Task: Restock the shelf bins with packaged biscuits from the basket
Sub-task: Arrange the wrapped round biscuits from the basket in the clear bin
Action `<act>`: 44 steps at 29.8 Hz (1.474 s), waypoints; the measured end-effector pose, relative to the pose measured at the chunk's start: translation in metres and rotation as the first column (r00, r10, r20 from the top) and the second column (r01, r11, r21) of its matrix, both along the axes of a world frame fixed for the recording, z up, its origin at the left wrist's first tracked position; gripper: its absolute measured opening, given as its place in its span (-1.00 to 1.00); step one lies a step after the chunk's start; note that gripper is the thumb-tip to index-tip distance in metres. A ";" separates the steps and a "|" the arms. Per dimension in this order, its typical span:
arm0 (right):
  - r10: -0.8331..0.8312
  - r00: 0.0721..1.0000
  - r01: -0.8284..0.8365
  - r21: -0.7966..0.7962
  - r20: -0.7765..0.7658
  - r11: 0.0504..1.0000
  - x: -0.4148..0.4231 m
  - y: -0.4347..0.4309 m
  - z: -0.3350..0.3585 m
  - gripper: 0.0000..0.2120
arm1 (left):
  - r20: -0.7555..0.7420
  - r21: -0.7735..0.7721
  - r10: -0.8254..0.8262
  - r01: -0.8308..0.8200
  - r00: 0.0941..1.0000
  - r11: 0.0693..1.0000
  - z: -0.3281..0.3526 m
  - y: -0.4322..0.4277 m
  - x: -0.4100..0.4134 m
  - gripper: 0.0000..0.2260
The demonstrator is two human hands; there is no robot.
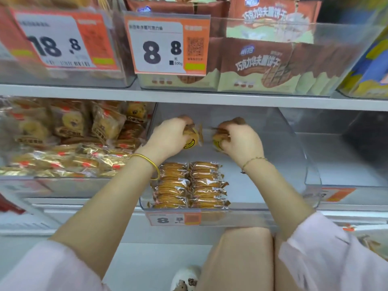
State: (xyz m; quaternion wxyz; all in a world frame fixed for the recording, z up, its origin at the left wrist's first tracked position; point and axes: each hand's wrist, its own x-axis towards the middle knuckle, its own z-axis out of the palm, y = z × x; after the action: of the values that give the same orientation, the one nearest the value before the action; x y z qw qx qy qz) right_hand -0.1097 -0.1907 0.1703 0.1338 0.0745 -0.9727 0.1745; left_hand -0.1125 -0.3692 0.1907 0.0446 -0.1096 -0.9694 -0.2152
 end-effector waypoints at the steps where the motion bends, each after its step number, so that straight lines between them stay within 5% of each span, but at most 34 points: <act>1: 0.029 0.999 -0.032 0.111 0.033 0.993 -0.005 -0.005 -0.002 -0.68 | -0.004 -0.085 -0.002 0.002 1.000 0.996 -0.005 0.002 0.000 -0.71; 4: 0.115 0.987 -0.144 0.292 0.113 0.945 -0.016 -0.023 -0.015 -0.55 | 0.009 -0.312 0.020 -0.016 1.000 0.950 -0.019 0.008 0.003 -0.76; 7: 0.198 0.938 -0.221 0.053 0.284 0.974 -0.020 -0.033 -0.027 -0.46 | 0.075 -0.430 0.060 -0.022 0.995 0.903 -0.033 0.010 0.007 -0.76; 9: 0.212 0.914 -0.215 -0.030 0.347 0.976 -0.022 -0.031 -0.033 -0.57 | 0.107 -0.459 0.078 -0.021 0.991 0.888 -0.040 0.008 0.011 -0.73; 12: 0.218 0.895 -0.255 0.045 0.389 0.966 -0.021 -0.025 -0.038 -0.72 | 0.131 -0.460 0.107 -0.035 0.986 0.887 -0.046 0.007 0.016 -0.71; 25: 0.300 0.851 -0.380 0.111 0.431 0.918 -0.012 -0.034 -0.057 -0.69 | 0.238 -0.374 0.174 -0.075 0.956 0.924 -0.058 0.013 0.029 -0.67; 44: 0.236 0.854 -0.285 0.038 0.463 0.958 -0.003 -0.018 -0.039 -0.56 | 0.193 -0.319 0.144 -0.077 0.970 0.944 -0.058 0.015 0.039 -0.61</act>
State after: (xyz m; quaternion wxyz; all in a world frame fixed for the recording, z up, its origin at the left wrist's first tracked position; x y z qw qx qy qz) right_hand -0.1123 -0.2084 0.1310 -0.1260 0.1697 -0.9655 0.1521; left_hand -0.0740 -0.3545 0.1328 -0.0656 -0.0366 -0.9948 -0.0682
